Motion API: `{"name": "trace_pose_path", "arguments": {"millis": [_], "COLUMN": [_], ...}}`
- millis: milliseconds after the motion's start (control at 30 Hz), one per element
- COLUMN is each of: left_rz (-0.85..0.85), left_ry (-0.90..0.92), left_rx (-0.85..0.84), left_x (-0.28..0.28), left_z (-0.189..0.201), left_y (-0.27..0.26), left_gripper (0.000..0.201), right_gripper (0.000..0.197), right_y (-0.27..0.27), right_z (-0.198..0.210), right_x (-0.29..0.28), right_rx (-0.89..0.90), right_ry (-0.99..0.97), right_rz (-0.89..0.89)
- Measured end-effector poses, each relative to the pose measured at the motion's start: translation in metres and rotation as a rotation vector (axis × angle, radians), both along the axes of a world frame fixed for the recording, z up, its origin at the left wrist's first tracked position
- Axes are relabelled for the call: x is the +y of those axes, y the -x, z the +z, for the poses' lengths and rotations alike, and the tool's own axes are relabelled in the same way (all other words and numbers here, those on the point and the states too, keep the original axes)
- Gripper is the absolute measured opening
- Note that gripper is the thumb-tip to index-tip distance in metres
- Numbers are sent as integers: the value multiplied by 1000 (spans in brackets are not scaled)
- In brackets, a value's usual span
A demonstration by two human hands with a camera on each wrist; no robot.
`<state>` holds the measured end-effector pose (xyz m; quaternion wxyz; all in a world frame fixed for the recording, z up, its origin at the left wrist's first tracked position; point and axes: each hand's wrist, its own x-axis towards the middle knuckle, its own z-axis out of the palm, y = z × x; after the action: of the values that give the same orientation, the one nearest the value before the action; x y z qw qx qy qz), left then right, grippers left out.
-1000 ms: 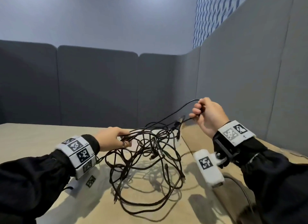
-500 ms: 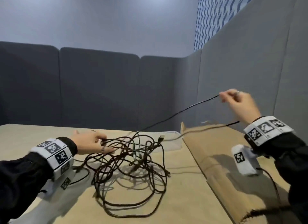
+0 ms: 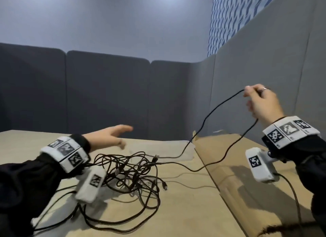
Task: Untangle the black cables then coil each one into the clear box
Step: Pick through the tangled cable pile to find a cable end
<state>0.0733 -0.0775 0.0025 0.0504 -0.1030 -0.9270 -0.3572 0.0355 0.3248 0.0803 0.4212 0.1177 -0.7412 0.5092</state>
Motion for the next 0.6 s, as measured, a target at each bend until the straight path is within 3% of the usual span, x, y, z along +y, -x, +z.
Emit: {"name": "trace_pose_path", "arguments": {"millis": [33,67,167,200,267,300,367,467,533,600], "left_rz": [-69,-118,-143,-103,-35,-34,-87,-117,-104,-124], "left_ry": [-87,-61,337,511,792,835,732,425,228,87], "left_rx": [45,63,-75,-102,-34,8,29,88,151,205], "left_x": [21,41,86,95,103,104,102,93,89,83], "left_z": [2,2,-16,-22,-31,-33,-38,-41,-39,-35], "left_y": [-1,-1,12,16,19,21,27,32,31,29], "left_gripper": [95,102,112,106,78,60,32,16,8,12], "right_gripper": [31,31,28,24,11,24,57,70,60,31], "right_y": [-6,-12,-29,-29,-25,-21,-13,-8,-8,-7], "right_z": [1,3,8,5,-11,-24,-55,-90,-101,-97], "right_x": [-16,-31,-64,-72,-90,-100,-120,-144,-154,-155], "right_rx": [-29,-31,-46,-77,-211,-297,-451,-594,-679,-635], "right_ry": [-51,-78,-165,-236,-440,-550,-823,-1255,-1385,-1289], "right_rz": [68,141,260,254,219,196,194,189,204,268]}}
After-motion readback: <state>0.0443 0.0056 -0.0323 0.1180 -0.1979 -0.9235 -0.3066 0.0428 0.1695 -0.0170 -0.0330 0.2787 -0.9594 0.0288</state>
